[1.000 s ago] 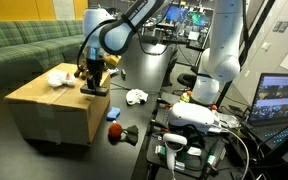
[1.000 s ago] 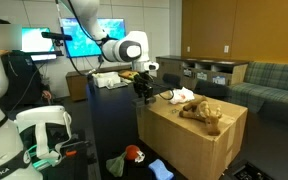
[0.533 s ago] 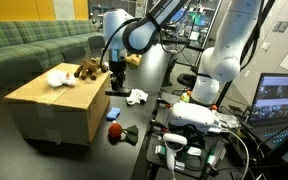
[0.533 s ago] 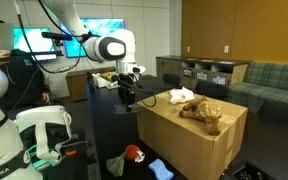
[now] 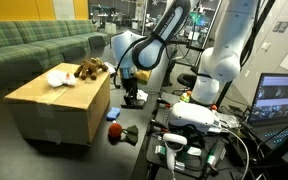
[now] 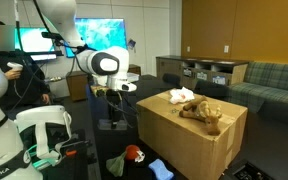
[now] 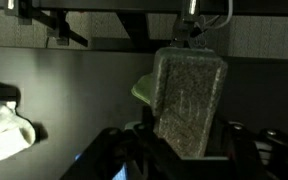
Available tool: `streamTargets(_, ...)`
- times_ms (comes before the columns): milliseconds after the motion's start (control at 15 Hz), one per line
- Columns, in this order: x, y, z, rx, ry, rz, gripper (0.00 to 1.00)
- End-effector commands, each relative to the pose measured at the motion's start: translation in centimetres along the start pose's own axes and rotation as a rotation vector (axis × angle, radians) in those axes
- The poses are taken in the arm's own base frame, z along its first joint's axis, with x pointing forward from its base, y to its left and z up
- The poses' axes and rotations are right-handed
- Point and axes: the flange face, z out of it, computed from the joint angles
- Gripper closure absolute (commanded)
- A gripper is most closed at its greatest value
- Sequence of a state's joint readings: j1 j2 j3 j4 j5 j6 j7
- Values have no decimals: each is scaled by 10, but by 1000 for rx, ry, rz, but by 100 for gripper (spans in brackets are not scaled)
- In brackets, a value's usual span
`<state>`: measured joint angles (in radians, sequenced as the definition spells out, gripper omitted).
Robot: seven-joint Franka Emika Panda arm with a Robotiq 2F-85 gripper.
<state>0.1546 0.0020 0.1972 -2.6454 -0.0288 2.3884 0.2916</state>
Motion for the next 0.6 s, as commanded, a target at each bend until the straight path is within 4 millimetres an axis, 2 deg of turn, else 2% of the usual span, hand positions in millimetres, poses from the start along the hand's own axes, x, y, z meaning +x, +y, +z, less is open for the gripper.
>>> streamTargets(0,12,-10,39,-26,-57,46,69)
streamTargets(333,42,-13,85,-46,-76,93,69)
streamTargets(533,64,-3,103,-39,-61,102,69)
